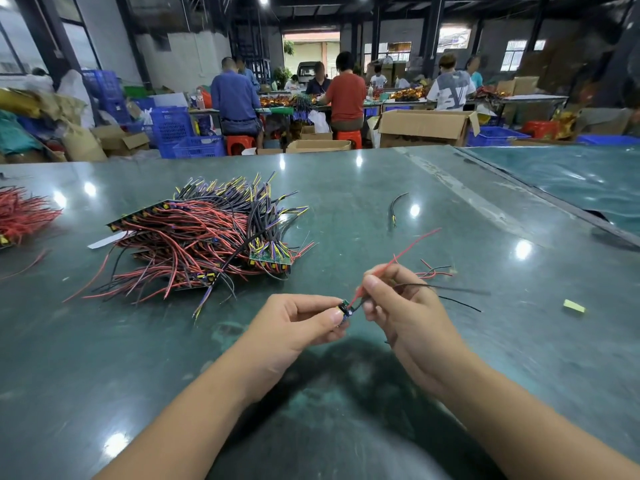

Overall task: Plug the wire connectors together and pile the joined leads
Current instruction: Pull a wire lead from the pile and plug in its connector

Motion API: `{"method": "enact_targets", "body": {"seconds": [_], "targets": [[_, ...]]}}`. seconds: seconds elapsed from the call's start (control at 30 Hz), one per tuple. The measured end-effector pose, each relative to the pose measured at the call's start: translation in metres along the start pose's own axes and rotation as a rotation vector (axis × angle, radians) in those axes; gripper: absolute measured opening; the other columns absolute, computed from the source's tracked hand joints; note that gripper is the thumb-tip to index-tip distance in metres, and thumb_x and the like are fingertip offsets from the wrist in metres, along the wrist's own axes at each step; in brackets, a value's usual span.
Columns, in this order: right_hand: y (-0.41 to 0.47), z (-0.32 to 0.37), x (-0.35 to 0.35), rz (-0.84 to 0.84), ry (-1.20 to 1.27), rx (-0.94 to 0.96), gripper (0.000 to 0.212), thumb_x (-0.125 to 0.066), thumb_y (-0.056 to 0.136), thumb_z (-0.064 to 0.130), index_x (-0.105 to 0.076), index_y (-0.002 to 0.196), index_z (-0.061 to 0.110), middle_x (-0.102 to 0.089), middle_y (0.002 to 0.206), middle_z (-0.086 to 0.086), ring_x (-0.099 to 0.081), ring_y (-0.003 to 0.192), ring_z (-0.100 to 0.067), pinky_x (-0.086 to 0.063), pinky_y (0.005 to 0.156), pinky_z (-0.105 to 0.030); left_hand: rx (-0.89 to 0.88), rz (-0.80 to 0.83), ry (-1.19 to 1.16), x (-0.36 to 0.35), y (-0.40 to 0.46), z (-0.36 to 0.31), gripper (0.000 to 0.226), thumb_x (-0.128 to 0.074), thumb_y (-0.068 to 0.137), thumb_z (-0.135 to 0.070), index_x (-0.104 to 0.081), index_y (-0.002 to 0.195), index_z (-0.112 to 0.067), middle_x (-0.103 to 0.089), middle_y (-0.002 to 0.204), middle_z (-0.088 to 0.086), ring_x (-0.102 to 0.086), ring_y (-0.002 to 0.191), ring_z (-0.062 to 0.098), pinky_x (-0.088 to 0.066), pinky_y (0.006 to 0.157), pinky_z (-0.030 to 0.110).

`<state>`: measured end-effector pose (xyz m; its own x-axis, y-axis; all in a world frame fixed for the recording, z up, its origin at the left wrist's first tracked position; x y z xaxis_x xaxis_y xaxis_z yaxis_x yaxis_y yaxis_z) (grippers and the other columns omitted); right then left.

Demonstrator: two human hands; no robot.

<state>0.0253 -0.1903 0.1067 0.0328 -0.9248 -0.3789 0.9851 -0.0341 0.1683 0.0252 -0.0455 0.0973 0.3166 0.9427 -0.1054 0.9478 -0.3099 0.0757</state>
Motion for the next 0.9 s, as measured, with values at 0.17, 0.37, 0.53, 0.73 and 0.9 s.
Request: {"method": "enact_targets", "body": {"seconds": [0.17,0.37,0.53,0.73,0.9], "targets": [[0.013,0.007,0.025,-0.127,0.246,-0.071,0.014,-0.052,0.091,0.001,-0.055,0.079,0.008,-0.062,0.061,-0.003,-0.053,0.048,-0.005,-0.048,0.051,-0.011,0.069,0.048,0.136,0.014,-0.003,-0.003,0.015,-0.067,0.080,-0.009,-0.079,0.080,-0.019,-0.072,0.079,0.005,-0.064,0.071,0.009,-0.053,0.069,0.019],[0.022,0.014,0.051,-0.219,0.186,-0.087,0.012,-0.054,0.090,0.001,-0.059,0.079,0.004,-0.064,0.059,-0.004,-0.056,0.048,-0.004,-0.050,0.051,-0.010,0.149,0.062,0.220,0.026,-0.003,-0.005,0.022,-0.063,0.085,0.001,-0.078,0.079,-0.014,-0.071,0.079,0.008,-0.065,0.072,0.011,-0.054,0.069,0.019],[0.022,0.014,0.057,-0.173,-0.065,-0.082,0.009,-0.057,0.089,-0.001,-0.060,0.080,-0.001,-0.066,0.057,-0.003,-0.060,0.049,-0.005,-0.051,0.053,-0.013,0.191,0.049,0.231,0.041,-0.003,-0.007,0.016,-0.064,0.084,0.000,-0.077,0.084,-0.008,-0.070,0.078,0.008,-0.064,0.071,0.012,-0.057,0.073,0.025],[0.026,0.018,0.064,-0.206,-0.453,0.020,0.011,-0.061,0.087,-0.003,-0.063,0.076,0.000,-0.063,0.061,-0.012,-0.060,0.046,-0.009,-0.053,0.053,-0.017,0.214,0.112,0.301,0.037,-0.003,-0.004,0.012,-0.065,0.085,-0.004,-0.074,0.092,-0.006,-0.069,0.079,0.008,-0.065,0.070,0.010,-0.056,0.072,0.022],[0.027,0.016,0.065,-0.229,-0.601,0.129,0.014,-0.063,0.086,-0.003,-0.065,0.074,0.004,-0.064,0.059,-0.010,-0.063,0.050,-0.011,-0.054,0.053,-0.017,0.207,0.103,0.273,0.038,-0.003,-0.002,0.014,-0.065,0.086,-0.004,-0.076,0.086,-0.012,-0.069,0.075,0.004,-0.064,0.068,0.008,-0.054,0.069,0.020]]}}
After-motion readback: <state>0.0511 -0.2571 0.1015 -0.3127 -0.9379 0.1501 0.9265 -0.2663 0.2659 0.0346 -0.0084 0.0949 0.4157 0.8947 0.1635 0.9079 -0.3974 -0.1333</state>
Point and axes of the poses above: each hand's wrist, its own y-axis towards the middle knuckle, its own x-axis out of the back of the hand, z = x × y, the point moved 5 cm from there along y, towards the middle knuckle
